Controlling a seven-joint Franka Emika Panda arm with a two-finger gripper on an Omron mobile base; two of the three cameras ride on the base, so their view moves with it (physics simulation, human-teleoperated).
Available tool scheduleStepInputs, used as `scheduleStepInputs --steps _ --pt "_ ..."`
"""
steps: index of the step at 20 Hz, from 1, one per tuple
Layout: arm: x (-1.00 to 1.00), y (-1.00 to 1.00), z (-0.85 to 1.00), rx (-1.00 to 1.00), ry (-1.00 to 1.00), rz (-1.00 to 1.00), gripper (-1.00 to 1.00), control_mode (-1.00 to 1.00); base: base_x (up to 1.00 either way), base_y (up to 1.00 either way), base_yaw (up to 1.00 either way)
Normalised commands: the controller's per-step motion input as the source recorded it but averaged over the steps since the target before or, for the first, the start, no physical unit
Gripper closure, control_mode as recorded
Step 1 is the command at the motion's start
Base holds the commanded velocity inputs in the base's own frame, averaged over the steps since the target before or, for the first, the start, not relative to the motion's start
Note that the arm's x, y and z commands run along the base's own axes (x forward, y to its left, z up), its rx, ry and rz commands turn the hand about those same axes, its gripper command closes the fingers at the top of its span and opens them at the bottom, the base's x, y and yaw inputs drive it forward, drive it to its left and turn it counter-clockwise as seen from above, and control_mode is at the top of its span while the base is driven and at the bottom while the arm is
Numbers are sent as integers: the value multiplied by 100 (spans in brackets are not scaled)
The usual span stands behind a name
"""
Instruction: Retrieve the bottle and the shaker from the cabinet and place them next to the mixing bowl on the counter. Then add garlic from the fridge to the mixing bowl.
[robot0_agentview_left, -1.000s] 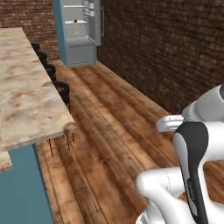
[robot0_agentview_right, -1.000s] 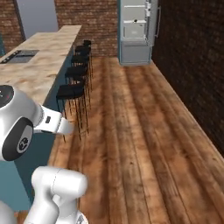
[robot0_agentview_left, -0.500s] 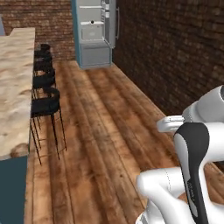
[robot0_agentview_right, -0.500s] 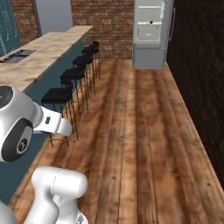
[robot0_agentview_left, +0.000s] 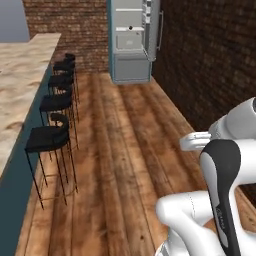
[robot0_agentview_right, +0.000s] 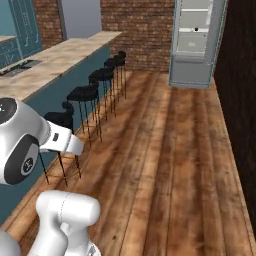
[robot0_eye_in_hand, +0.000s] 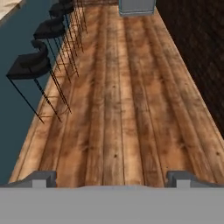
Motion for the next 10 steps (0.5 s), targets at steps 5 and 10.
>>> scheduleStepInputs --steps 5,10 --pt "0 0 0 0 0 0 -100 100 100 -79 10" --pt "0 0 0 0 0 0 -100 100 100 -83 1"
